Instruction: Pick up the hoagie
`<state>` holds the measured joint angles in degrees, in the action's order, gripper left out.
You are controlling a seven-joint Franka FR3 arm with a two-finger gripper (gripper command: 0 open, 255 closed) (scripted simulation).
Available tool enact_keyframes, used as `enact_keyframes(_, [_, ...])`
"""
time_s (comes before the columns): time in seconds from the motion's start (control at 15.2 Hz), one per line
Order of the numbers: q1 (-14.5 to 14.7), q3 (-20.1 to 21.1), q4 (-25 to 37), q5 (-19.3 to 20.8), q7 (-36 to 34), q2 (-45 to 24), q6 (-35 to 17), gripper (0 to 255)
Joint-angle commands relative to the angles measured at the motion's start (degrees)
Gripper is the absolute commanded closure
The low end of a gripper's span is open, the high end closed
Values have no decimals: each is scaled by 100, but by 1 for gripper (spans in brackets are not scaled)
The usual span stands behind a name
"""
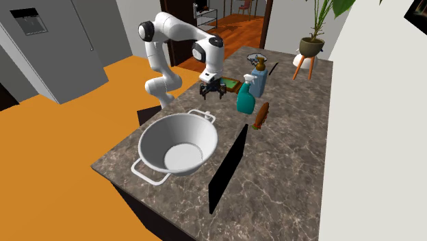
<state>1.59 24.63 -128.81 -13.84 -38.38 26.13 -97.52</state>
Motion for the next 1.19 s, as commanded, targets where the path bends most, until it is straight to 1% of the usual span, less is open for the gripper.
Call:
enact_keyframes(0.0, [-52,264,291,-39,-559,-370,-157,0])
enact_keyframes(0.2, [-140,617,781,36,-1354,-962,-357,0])
enact_keyframes(0.33, [-185,834,1145,163,-1903,-1397,-476,0])
enact_keyframes(0.46, [-206,1028,1540,353,-2467,-1864,-576,0])
enact_keyframes(0.66, [-167,1256,2200,749,-3330,-2619,-669,0])
enact_keyframes(0.86, [20,1344,2952,1229,-4171,-3414,-669,0])
enact_keyframes(1.12, [473,1251,4137,1857,-5155,-4476,-500,0])
